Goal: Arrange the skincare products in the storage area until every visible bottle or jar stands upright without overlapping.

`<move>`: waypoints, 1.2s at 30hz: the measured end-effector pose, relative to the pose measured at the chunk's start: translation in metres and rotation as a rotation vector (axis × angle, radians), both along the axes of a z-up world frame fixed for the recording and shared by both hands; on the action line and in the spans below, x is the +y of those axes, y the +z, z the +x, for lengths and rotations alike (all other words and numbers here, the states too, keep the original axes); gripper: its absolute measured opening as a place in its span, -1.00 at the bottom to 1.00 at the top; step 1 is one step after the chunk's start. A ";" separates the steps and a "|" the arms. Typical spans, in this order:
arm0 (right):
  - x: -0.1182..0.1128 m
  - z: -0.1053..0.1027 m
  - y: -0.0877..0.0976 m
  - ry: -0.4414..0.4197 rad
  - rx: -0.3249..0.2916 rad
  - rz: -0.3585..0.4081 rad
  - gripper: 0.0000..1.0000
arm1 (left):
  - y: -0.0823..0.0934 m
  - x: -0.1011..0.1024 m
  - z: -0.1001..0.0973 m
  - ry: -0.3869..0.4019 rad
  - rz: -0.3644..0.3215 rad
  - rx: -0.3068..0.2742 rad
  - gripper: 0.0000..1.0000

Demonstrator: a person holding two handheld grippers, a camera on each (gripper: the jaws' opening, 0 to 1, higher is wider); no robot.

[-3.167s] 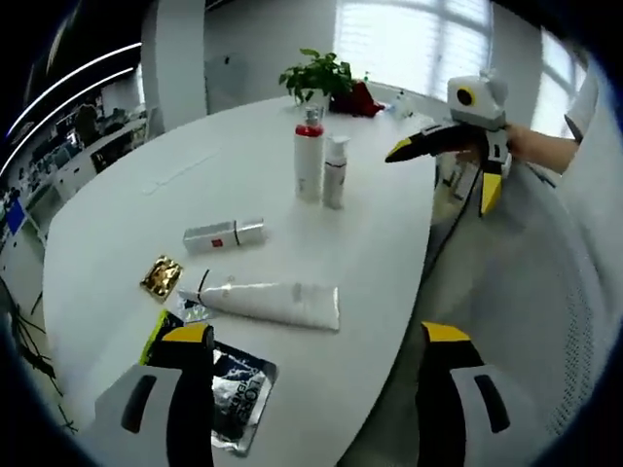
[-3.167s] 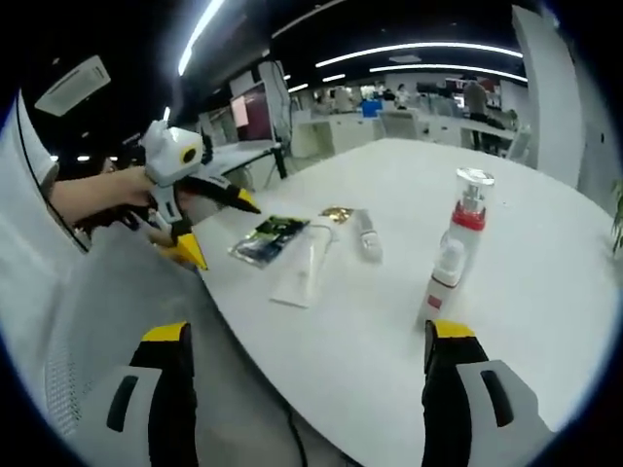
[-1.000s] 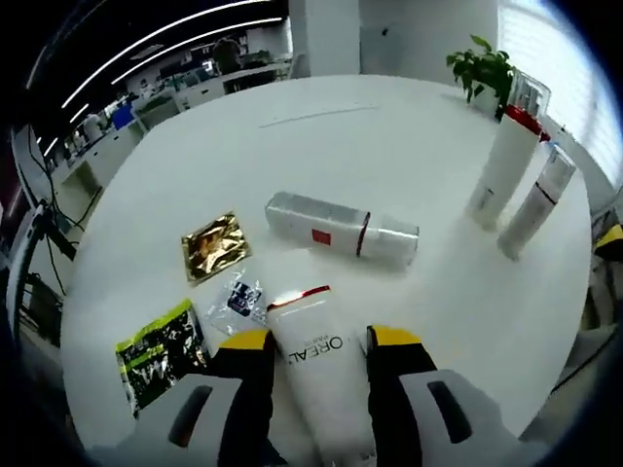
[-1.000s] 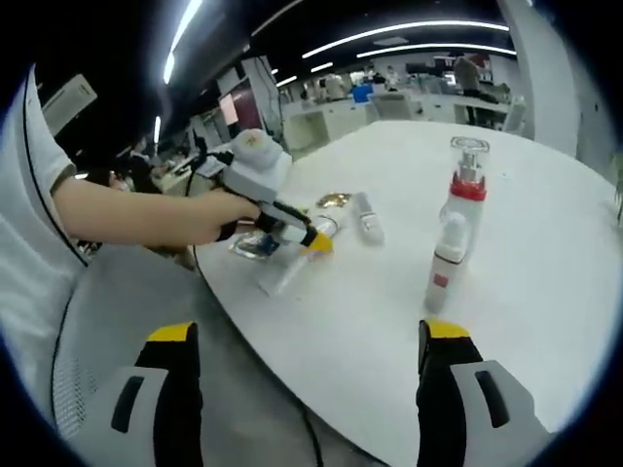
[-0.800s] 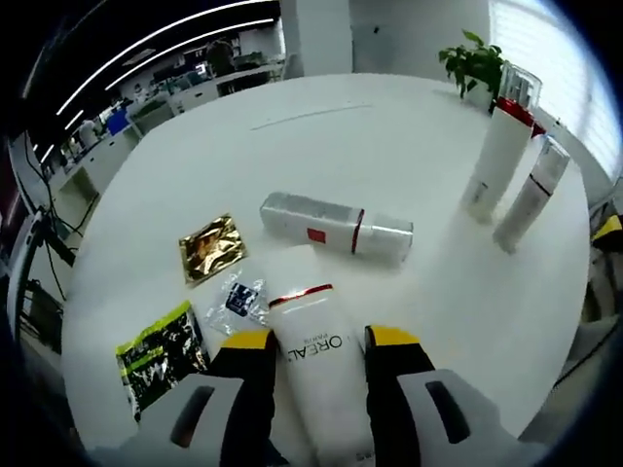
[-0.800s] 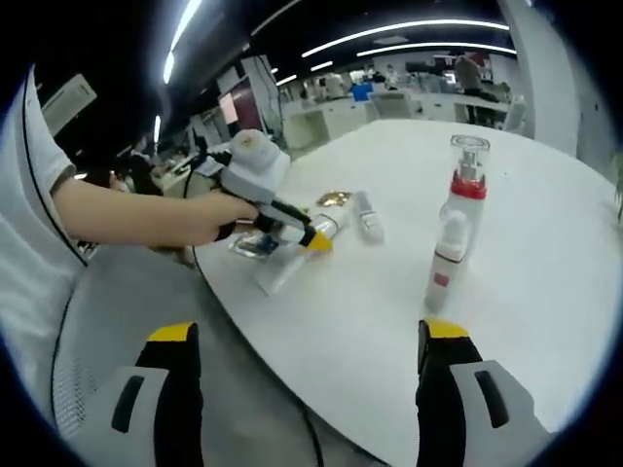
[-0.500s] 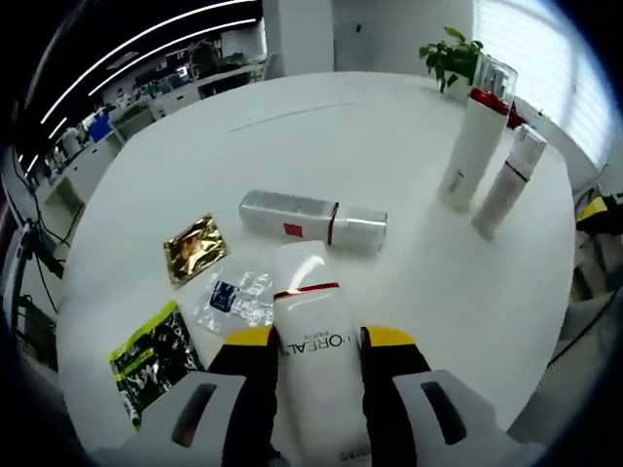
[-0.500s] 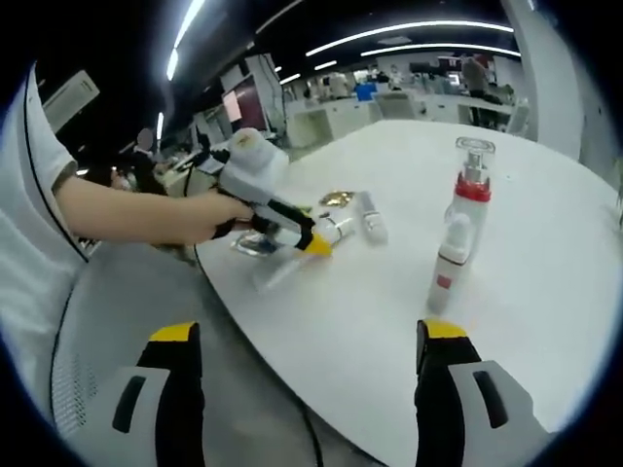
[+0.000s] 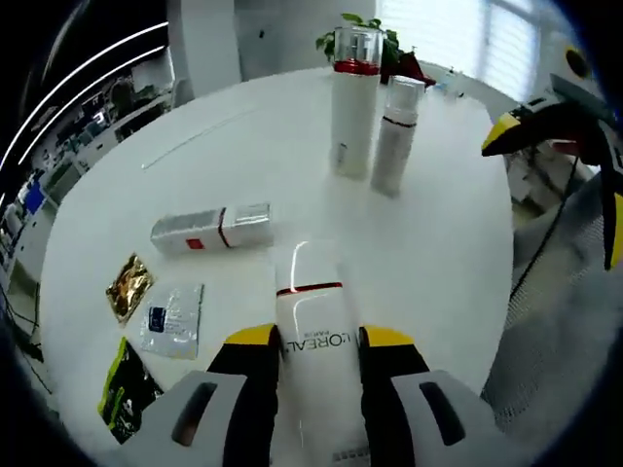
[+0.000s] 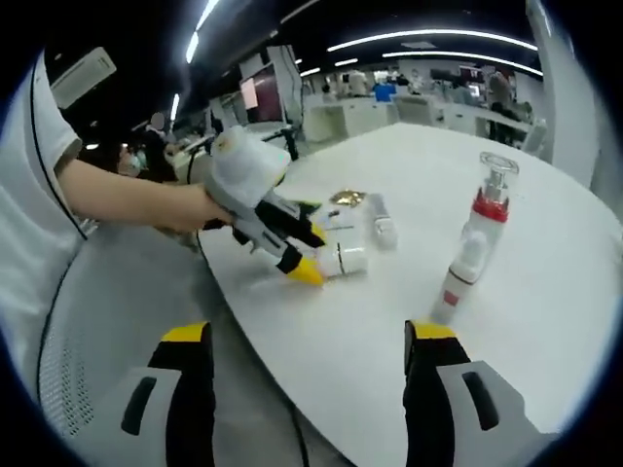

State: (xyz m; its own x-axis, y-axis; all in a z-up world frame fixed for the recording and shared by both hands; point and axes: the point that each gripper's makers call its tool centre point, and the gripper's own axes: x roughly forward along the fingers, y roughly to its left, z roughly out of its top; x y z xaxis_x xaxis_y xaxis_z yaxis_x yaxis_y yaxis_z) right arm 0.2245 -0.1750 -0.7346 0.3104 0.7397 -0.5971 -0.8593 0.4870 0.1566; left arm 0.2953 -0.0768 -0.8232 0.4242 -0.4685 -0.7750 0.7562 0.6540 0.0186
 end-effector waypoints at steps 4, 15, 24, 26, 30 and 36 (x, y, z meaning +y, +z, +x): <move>0.007 -0.001 -0.004 0.051 -0.016 -0.015 0.49 | 0.001 -0.016 -0.017 -0.133 -0.014 0.007 -0.44; 0.019 -0.006 -0.035 0.274 -0.086 -0.190 0.27 | -0.003 -0.044 -0.057 -0.449 -0.036 0.054 -0.45; 0.036 -0.003 -0.057 0.486 -0.170 -0.345 0.04 | -0.005 -0.058 -0.072 -0.578 -0.039 0.067 -0.45; 0.037 -0.003 -0.065 0.520 -0.169 -0.378 0.02 | -0.005 -0.060 -0.073 -0.598 -0.039 0.071 -0.45; 0.038 -0.005 -0.075 0.567 -0.153 -0.412 -0.12 | -0.001 -0.068 -0.078 -0.624 -0.043 0.078 -0.45; 0.032 -0.005 -0.089 0.603 -0.135 -0.464 -0.39 | 0.003 -0.077 -0.082 -0.638 -0.061 0.086 -0.45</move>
State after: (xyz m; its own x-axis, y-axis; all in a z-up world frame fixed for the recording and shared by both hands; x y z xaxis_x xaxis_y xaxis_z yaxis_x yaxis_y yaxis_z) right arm 0.2192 -0.1433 -0.8234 0.0253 0.4872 -0.8729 -0.9940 -0.0809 -0.0740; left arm 0.2129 -0.1536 -0.8204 -0.0151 -0.6521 -0.7580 0.9939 0.0729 -0.0825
